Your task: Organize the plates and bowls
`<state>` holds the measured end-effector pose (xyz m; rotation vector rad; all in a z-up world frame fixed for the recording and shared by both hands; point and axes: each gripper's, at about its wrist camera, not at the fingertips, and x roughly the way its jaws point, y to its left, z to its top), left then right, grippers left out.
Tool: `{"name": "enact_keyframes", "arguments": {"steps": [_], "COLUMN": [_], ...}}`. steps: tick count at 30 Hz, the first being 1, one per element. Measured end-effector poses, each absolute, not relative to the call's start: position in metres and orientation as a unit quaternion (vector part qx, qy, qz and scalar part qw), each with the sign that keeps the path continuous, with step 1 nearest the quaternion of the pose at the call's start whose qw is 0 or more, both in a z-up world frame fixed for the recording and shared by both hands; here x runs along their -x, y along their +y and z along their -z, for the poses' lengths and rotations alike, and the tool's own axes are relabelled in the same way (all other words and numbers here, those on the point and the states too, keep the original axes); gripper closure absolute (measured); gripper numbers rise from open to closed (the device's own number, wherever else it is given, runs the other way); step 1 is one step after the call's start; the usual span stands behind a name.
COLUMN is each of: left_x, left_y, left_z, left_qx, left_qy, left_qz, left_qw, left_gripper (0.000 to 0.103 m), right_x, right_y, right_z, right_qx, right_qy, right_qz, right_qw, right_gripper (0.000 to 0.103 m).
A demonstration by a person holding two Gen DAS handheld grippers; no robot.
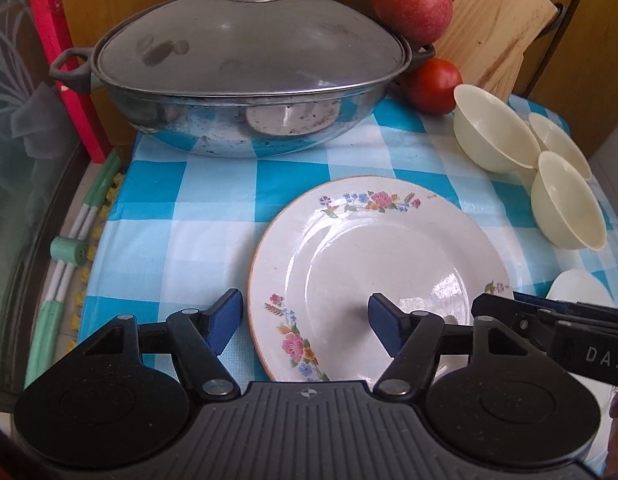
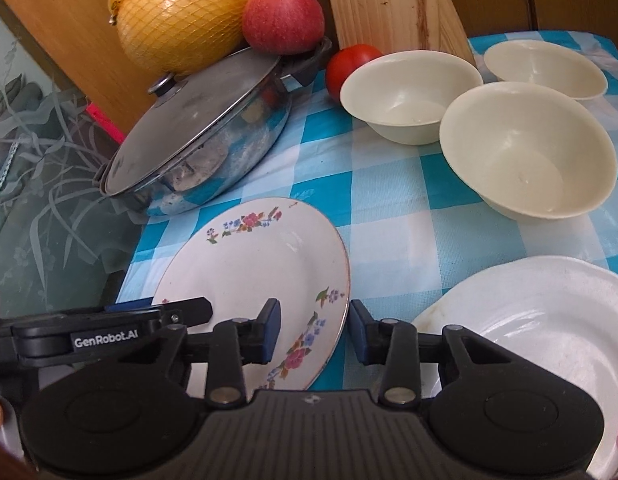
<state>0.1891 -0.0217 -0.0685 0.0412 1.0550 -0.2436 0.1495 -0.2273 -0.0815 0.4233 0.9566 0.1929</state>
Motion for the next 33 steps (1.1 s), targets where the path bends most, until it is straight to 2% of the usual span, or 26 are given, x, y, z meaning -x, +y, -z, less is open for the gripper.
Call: {"name": "enact_keyframes", "arguments": {"steps": [8,14,33], "left_x": [-0.191,-0.191,-0.189], "left_y": [-0.03,-0.032,-0.058], "left_z": [0.07,0.068,0.065], "left_qx": [-0.024,-0.011,-0.005], "left_qy": [0.501,0.501,0.498], "left_qz": [0.11,0.122,0.139], "left_qw": [0.858,0.857,0.856], "left_gripper": [0.028,0.033,0.033], "right_x": [-0.15,-0.149,-0.143], "right_y": [-0.23,-0.233,-0.251], "right_z": [0.081,0.078,0.07], "right_qx": [-0.211,-0.208,-0.207], "right_qy": [0.456,0.445,0.431], "right_qz": [-0.091,-0.07,-0.032], "right_qw": [0.86,0.868,0.878], "right_gripper": [0.07,0.07,0.07]}}
